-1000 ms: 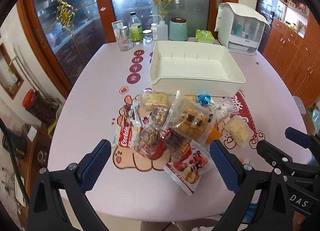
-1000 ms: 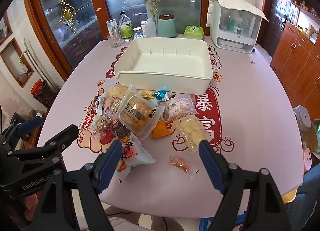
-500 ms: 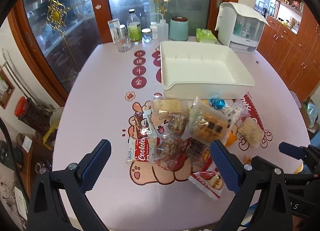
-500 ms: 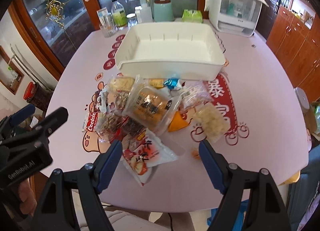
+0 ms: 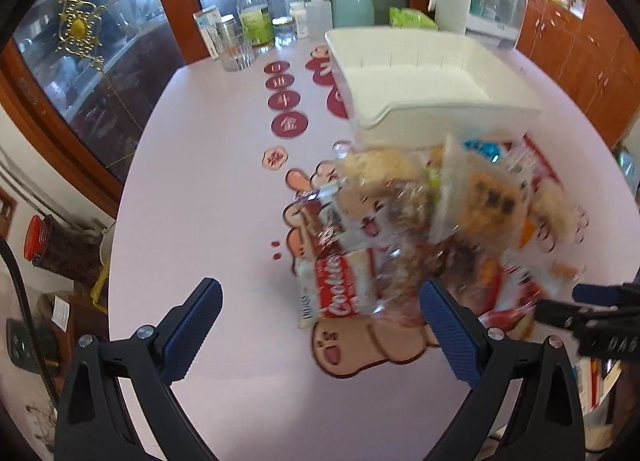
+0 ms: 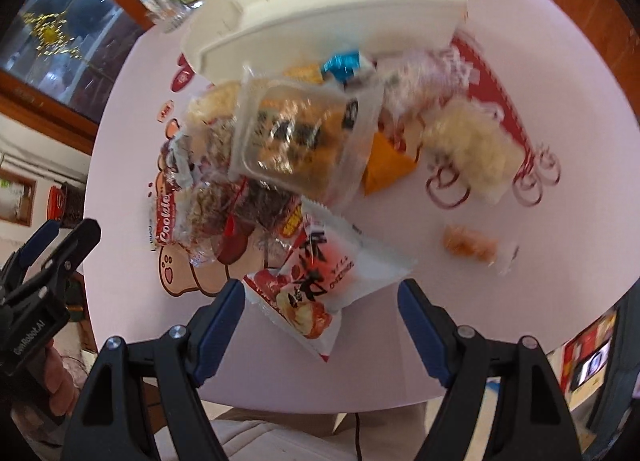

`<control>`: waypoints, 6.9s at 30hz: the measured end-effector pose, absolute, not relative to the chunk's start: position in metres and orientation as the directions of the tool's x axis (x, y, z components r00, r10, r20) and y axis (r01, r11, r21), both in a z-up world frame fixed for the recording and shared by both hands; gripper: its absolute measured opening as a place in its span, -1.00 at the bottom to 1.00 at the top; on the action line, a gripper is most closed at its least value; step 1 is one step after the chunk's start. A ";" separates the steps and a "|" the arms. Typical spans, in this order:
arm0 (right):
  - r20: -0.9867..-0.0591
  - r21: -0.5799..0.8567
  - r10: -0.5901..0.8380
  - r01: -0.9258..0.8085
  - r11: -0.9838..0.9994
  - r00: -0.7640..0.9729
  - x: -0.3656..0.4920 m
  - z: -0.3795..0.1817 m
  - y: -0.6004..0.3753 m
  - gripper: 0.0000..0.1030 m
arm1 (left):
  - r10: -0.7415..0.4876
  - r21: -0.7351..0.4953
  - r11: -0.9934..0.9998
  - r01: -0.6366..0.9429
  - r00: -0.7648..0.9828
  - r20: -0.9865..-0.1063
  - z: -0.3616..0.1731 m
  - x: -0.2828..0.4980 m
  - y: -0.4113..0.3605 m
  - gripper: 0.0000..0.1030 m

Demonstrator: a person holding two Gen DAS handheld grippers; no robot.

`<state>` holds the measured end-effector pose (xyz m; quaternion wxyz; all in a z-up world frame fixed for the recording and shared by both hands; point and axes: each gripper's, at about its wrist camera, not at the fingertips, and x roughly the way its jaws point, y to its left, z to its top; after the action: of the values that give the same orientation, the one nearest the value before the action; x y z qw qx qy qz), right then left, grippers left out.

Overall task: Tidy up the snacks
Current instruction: 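Grasp a dried-meat snack bag with the left tool while the right tool grasps the white DONGZAO bag, then carry both bags over the white tray and release them inside, then move both tools back toward the snack pile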

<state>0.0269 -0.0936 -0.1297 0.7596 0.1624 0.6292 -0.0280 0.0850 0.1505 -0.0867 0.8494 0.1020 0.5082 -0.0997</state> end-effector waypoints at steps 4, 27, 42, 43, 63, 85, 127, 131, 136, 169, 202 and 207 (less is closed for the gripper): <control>-0.966 0.228 0.181 0.283 0.932 0.184 0.030 -0.149 -0.090 0.54 | -0.088 0.033 0.959 0.281 0.408 -0.909 -0.107 0.094 0.167 0.91; -0.962 0.257 0.207 0.328 0.909 0.180 0.029 -0.190 -0.081 0.14 | -0.160 -0.035 0.878 0.477 0.223 -0.962 -0.181 0.122 0.082 0.21; -0.957 0.258 0.205 0.279 0.925 0.206 0.040 -0.188 -0.090 -0.04 | -0.167 -0.034 0.862 0.505 0.220 -0.961 -0.192 0.123 0.045 -0.21; -0.957 0.256 0.202 0.273 0.927 0.210 0.040 -0.186 -0.089 -0.08 | -0.168 -0.034 0.868 0.496 0.228 -0.959 -0.190 0.122 0.047 -0.22; -0.865 0.075 -0.005 0.140 0.987 0.501 0.047 -0.051 -0.085 -0.19 | -0.319 -0.072 0.876 0.476 0.462 -0.827 -0.051 0.115 0.057 -0.22; -0.707 -0.149 -0.084 -0.031 0.988 0.702 0.153 0.006 -0.140 -0.19 | -0.145 0.005 0.973 0.232 0.624 -0.768 -0.007 0.210 -0.015 -0.22; -0.815 -0.068 -0.058 0.005 0.998 0.576 0.262 -0.089 -0.182 -0.05 | 0.017 0.097 0.989 0.109 0.573 -0.819 -0.082 0.299 -0.040 0.71; -0.806 -0.075 -0.064 0.006 0.997 0.588 0.259 -0.087 -0.182 0.02 | 0.026 0.102 0.989 0.103 0.563 -0.826 -0.083 0.297 -0.036 0.71; -0.797 -0.081 -0.070 0.009 0.997 0.600 0.253 -0.082 -0.182 0.04 | 0.030 0.106 0.989 0.103 0.567 -0.823 -0.080 0.290 -0.036 0.71; -0.732 0.003 0.116 -0.168 0.986 0.671 0.138 -0.004 -0.146 0.23 | 0.100 0.092 0.995 -0.047 0.660 -0.745 0.002 0.136 0.063 0.75; -0.895 -0.063 0.185 -0.526 0.848 0.406 0.128 -0.148 -0.062 0.54 | -0.041 -0.032 0.999 0.038 0.293 -0.955 -0.197 0.124 0.152 0.79; -0.905 -0.166 0.136 -0.628 0.761 0.403 0.129 -0.158 -0.050 0.65 | -0.025 -0.020 1.000 0.022 0.290 -0.957 -0.209 0.125 0.148 0.79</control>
<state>0.1287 -0.0498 -0.1584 0.7993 -0.2505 0.4912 0.2388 0.1247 0.1475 -0.2091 0.8032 -0.0014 0.5955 -0.0147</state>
